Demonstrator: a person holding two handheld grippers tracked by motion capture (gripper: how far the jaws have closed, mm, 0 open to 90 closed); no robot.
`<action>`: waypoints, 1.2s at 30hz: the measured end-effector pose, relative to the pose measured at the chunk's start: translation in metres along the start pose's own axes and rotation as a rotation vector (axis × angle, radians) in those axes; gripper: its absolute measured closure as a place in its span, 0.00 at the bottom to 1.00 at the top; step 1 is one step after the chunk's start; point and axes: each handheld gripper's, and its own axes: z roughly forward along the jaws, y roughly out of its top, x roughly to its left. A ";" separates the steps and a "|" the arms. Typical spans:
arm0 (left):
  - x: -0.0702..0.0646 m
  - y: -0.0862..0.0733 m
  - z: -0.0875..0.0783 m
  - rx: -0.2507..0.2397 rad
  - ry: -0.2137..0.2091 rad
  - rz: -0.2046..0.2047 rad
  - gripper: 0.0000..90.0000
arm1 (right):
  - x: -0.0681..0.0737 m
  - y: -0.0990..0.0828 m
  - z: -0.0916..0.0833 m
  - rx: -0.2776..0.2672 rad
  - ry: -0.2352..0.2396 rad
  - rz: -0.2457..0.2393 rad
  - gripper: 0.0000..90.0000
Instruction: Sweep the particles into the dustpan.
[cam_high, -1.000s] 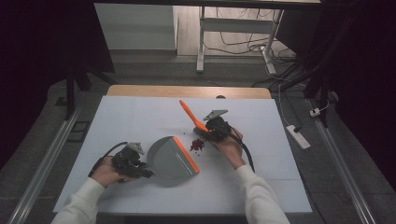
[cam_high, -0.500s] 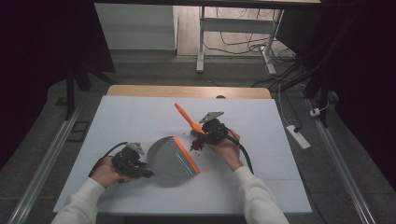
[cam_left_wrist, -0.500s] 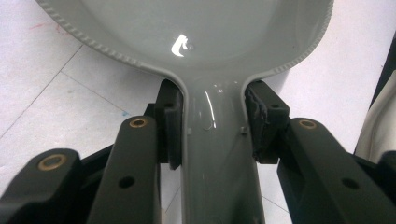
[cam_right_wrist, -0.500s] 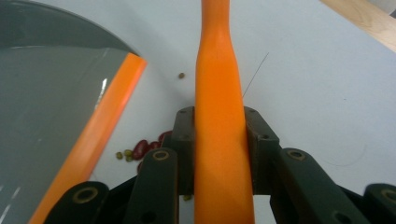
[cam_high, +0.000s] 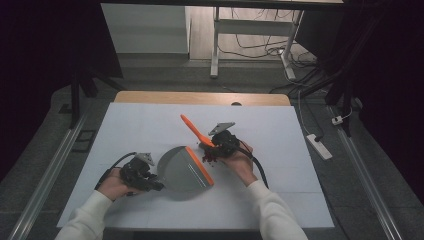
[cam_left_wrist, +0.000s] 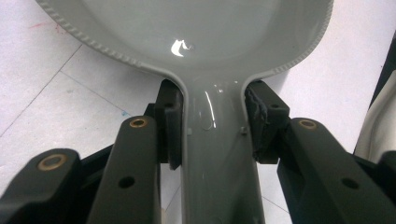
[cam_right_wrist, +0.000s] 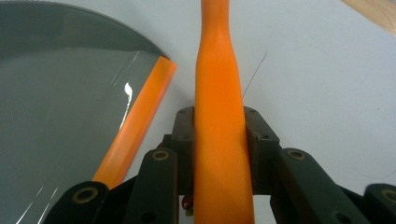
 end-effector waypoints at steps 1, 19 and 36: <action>0.000 0.000 0.000 0.000 0.000 0.000 0.68 | 0.001 0.000 0.000 -0.001 0.001 -0.002 0.78; 0.000 0.000 0.000 0.001 -0.002 -0.001 0.68 | 0.017 0.006 0.003 -0.009 0.075 -0.010 0.78; 0.000 0.000 0.001 0.000 0.000 -0.002 0.68 | 0.043 0.019 -0.001 -0.054 0.184 -0.055 0.78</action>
